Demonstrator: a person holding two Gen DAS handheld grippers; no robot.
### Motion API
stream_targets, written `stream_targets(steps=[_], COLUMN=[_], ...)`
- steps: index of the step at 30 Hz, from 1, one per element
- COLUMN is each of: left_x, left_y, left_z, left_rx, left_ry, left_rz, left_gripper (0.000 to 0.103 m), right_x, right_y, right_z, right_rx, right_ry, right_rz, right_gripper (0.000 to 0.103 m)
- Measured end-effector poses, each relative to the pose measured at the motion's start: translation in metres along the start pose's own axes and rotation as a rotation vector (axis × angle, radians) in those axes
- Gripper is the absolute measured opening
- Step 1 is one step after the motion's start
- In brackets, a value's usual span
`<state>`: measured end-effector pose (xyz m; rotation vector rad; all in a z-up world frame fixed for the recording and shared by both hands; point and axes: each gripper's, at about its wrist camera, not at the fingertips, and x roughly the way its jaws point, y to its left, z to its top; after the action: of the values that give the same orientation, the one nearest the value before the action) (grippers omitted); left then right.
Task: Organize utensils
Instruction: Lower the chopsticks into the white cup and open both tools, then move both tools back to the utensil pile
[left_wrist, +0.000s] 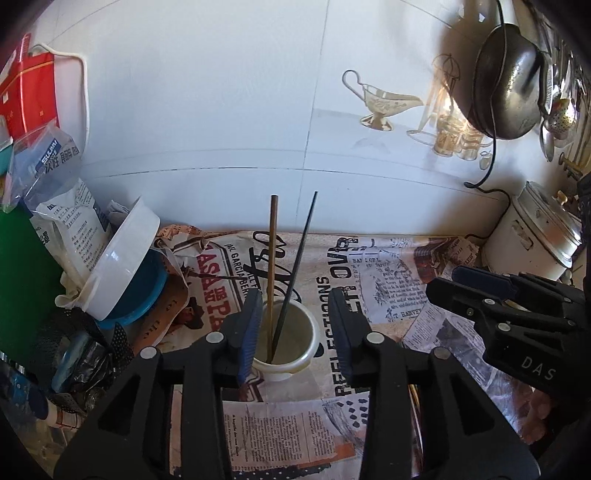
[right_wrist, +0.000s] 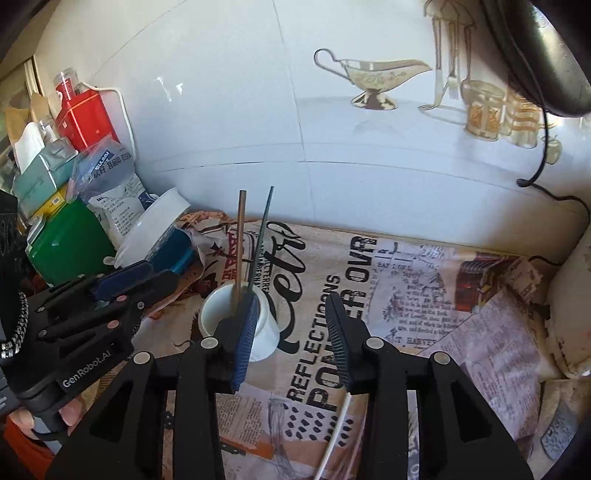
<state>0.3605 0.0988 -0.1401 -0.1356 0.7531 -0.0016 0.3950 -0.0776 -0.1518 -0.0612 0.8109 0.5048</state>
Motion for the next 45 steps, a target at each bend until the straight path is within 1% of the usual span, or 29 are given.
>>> stream_targets(steps=[2,7,9,12,15,21,25,31,36,41,45], left_x=[-0.004,0.0,0.006,0.021,0.037,0.068,0.085,0.11,0.125,0.134,0.14], left_y=[-0.009,-0.035,-0.045,-0.059,-0.069,-0.086,-0.095,-0.097,-0.097,-0.104,-0.109], left_z=[-0.003,-0.017,-0.024,-0.037,-0.051,-0.079,-0.096,-0.12,-0.134,-0.143,-0.146], left_rx=[0.008,0.02,0.03,0.051,0.039,0.052,0.07,0.065,0.05,0.075,0.09], left_ry=[0.0,0.035,0.053,0.095,0.15,0.245,0.289,0.366,0.419,0.443,0.45], left_rz=[-0.014,-0.055,-0.052,-0.033,-0.044,-0.041,-0.031,-0.015,-0.013,-0.008,-0.003], left_gripper=[0.046,0.064,0.068,0.068,0.068,0.068,0.068,0.068,0.068,0.067,0.06], right_x=[-0.009,-0.027,-0.029,-0.024,-0.013,0.017,0.033,0.062,0.075,0.082,0.089], right_y=[-0.009,-0.039,-0.053,-0.072,-0.092,-0.12,-0.129,-0.13,-0.133,-0.131,-0.131], right_z=[-0.004,-0.023,-0.033,-0.052,-0.073,-0.108,-0.129,-0.154,-0.16,-0.157,-0.15], right_rx=[0.008,0.044,0.061,0.091,0.125,0.17,0.179,0.179,0.178,0.125,0.11], right_ry=[-0.003,0.001,0.019,0.071,0.137,0.251,0.32,0.408,0.442,0.434,0.421], right_rz=[-0.023,-0.095,-0.111,-0.142,-0.161,-0.172,-0.159,-0.141,-0.139,-0.149,-0.148], right_gripper=[0.042,0.045,0.046,0.046,0.046,0.046,0.046,0.046,0.046,0.046,0.046])
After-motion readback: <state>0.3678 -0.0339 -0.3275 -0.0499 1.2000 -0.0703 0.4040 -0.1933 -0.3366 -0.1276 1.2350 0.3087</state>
